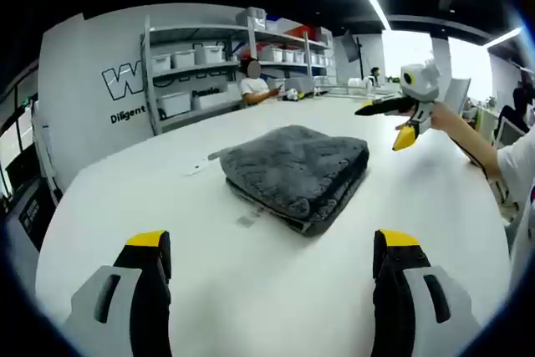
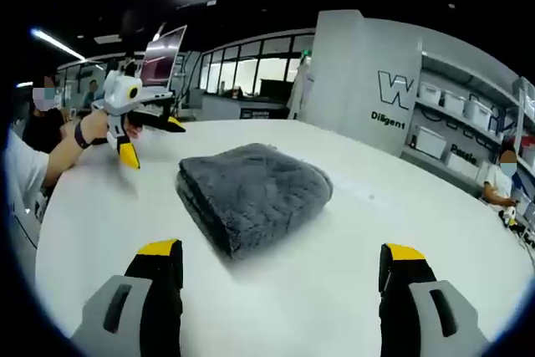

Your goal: Open the folded towel by lifting each exposed corner and separating the folded layers until the towel lies flat within the target outline without major curled edges

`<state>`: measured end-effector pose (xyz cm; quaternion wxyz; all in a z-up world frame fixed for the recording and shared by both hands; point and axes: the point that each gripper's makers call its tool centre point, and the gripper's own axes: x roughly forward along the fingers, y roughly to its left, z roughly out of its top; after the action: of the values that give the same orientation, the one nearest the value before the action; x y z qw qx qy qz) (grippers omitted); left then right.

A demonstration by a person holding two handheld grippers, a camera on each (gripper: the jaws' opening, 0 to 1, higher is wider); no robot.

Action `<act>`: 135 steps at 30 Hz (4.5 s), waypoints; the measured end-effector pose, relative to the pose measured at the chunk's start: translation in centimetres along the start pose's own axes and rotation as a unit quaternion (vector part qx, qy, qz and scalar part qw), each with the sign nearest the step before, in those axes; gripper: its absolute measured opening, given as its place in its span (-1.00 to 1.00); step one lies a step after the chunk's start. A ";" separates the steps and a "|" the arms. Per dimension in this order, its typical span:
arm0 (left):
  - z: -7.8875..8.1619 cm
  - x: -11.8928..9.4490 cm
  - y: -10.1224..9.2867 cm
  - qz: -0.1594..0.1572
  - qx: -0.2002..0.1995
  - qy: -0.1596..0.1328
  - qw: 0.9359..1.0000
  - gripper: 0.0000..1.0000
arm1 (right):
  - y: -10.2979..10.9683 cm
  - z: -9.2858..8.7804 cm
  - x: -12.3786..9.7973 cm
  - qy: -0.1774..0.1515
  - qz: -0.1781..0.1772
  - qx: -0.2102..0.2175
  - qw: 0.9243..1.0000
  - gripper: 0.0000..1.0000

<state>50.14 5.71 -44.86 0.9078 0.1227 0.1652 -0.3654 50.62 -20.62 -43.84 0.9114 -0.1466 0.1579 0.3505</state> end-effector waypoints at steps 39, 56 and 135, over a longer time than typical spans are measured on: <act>1.2 -0.8 -1.4 -0.023 0.005 -0.018 1.000 0.99 | 6.9 8.2 4.5 -0.006 -0.050 -0.099 0.994 0.93; 1.4 -1.0 -2.4 -0.026 0.023 -0.020 0.999 0.99 | 9.5 7.9 11.4 0.056 -0.058 -0.139 0.987 0.74; -1.2 -0.2 -1.6 -0.025 0.017 0.029 0.999 0.99 | 11.3 10.2 12.2 0.000 -0.016 -0.120 0.993 -0.93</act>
<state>48.68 5.11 -46.01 0.8912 0.1446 0.1880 -0.3867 53.34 -1.48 -41.15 0.8926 -0.2575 0.1124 0.3525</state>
